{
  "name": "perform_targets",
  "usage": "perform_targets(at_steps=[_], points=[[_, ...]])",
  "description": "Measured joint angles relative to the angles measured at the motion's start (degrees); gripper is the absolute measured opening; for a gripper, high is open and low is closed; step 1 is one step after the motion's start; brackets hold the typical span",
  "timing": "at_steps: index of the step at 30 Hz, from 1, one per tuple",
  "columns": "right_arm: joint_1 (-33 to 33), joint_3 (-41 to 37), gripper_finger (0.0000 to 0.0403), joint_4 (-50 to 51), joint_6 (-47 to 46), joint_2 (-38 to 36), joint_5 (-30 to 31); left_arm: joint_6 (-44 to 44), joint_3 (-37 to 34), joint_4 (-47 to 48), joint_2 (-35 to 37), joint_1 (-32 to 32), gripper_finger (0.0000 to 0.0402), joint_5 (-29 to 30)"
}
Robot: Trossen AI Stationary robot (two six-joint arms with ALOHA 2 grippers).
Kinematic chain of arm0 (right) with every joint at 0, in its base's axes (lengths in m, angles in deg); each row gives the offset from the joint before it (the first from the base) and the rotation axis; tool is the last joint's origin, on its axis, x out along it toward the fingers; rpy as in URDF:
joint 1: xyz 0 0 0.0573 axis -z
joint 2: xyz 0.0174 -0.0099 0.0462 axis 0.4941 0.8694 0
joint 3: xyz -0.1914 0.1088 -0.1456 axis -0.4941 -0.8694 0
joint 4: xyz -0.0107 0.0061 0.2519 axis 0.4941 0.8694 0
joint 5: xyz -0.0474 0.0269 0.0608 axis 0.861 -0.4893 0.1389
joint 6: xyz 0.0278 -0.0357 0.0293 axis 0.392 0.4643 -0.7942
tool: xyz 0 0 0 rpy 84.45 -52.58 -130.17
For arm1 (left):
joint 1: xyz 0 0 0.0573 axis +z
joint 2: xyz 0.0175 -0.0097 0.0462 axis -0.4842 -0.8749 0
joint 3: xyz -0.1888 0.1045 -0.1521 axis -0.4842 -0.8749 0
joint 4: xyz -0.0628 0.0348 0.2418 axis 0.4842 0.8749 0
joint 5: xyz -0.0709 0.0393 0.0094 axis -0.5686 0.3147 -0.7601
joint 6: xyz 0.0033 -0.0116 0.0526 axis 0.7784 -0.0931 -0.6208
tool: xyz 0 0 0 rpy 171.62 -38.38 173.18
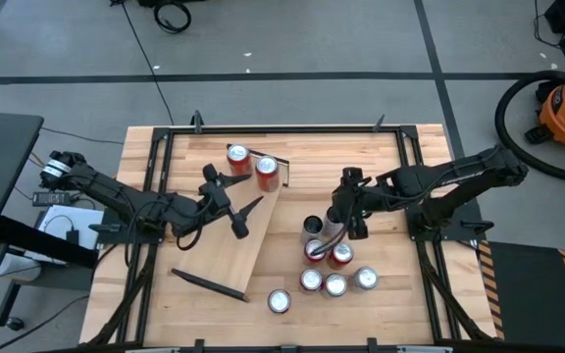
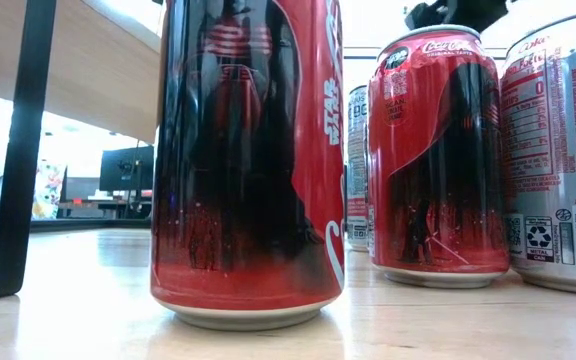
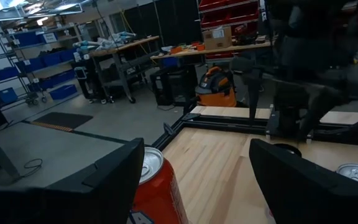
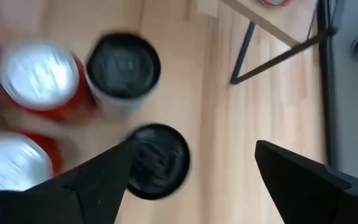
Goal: Place canned beverage on shelf
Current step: Put the top white soda can on the shelf
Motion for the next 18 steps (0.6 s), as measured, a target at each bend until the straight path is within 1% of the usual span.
perform_targets(at_steps=[3,7,12,16,18], points=[[0.0,-0.1,0.035,-0.2,-11.0,0.0,-1.0,0.0,0.0,0.0,0.0,-0.5,0.0302,0.0],[0.0,-2.3,0.035,0.1,-20.6,0.0,-0.8,0.4,0.0,0.0,0.0,-0.9,0.0302,0.0],[-0.1,-3.7,0.035,-0.6,-24.3,0.0,-0.7,0.5,0.0,0.0,0.0,-1.1,0.0302,0.0],[-0.9,-5.3,0.035,-3.0,-24.4,0.0,-0.6,0.5,0.0,0.0,0.0,-1.1,0.0302,0.0],[-1.2,-5.8,0.035,-3.7,-24.4,0.0,0.6,0.4,0.0,0.0,0.0,-1.1,0.0302,0.0]])
